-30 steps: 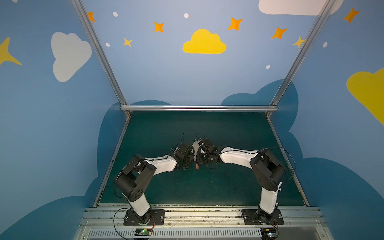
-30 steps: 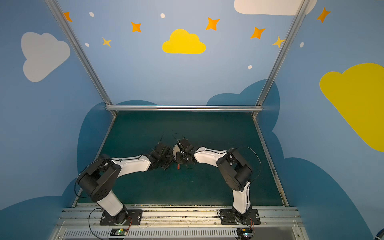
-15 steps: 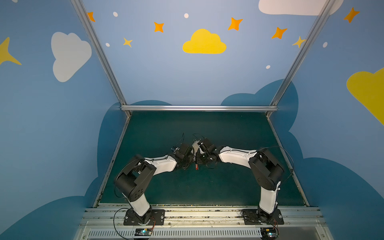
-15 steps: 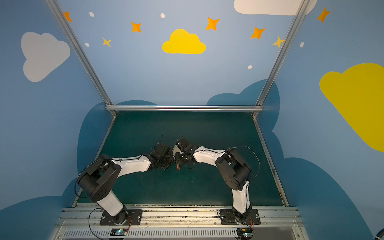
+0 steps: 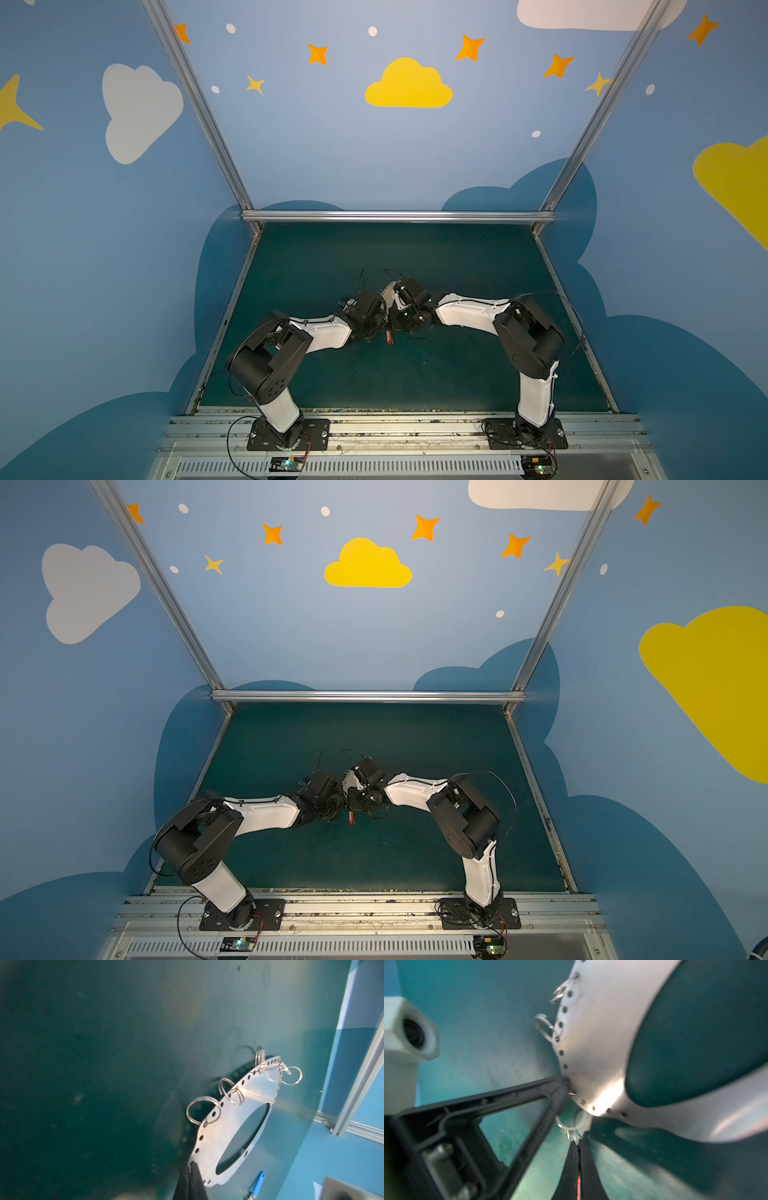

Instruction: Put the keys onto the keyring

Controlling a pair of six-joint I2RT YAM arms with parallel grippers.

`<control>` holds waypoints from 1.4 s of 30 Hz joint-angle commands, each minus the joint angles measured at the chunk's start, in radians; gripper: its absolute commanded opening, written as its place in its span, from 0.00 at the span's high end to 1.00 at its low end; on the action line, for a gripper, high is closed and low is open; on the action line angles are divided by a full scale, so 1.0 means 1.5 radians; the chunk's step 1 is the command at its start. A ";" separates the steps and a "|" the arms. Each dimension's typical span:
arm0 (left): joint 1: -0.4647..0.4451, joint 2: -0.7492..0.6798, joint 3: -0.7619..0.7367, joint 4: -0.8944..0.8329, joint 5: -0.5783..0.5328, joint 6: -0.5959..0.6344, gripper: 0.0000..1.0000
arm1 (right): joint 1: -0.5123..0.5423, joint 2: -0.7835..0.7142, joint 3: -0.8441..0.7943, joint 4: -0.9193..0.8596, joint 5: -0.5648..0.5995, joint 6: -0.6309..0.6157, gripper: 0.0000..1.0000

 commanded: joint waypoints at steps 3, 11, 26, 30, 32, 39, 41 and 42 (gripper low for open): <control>-0.002 -0.017 0.001 0.030 -0.001 -0.007 0.96 | 0.000 0.019 0.021 -0.003 -0.029 -0.004 1.00; 0.000 -0.013 0.020 -0.015 0.011 0.021 0.96 | -0.027 -0.061 -0.070 0.033 0.025 0.033 1.00; 0.017 -0.102 0.080 -0.201 0.044 0.179 0.55 | -0.097 -0.291 -0.192 0.070 -0.009 -0.052 1.00; 0.027 -0.186 0.086 -0.208 0.081 0.260 0.49 | -0.123 -0.334 -0.194 0.081 -0.081 -0.078 1.00; 0.043 -0.215 0.088 -0.196 0.140 0.305 0.48 | -0.129 -0.348 -0.188 0.079 -0.111 -0.094 1.00; 0.087 -0.271 0.115 -0.140 0.405 0.412 0.64 | -0.138 -0.418 -0.180 0.099 -0.157 -0.113 1.00; 0.092 -0.277 0.119 -0.118 0.455 0.420 0.65 | -0.140 -0.440 -0.180 0.106 -0.158 -0.112 1.00; 0.092 -0.278 0.120 -0.107 0.474 0.420 0.65 | -0.140 -0.450 -0.181 0.108 -0.157 -0.111 1.00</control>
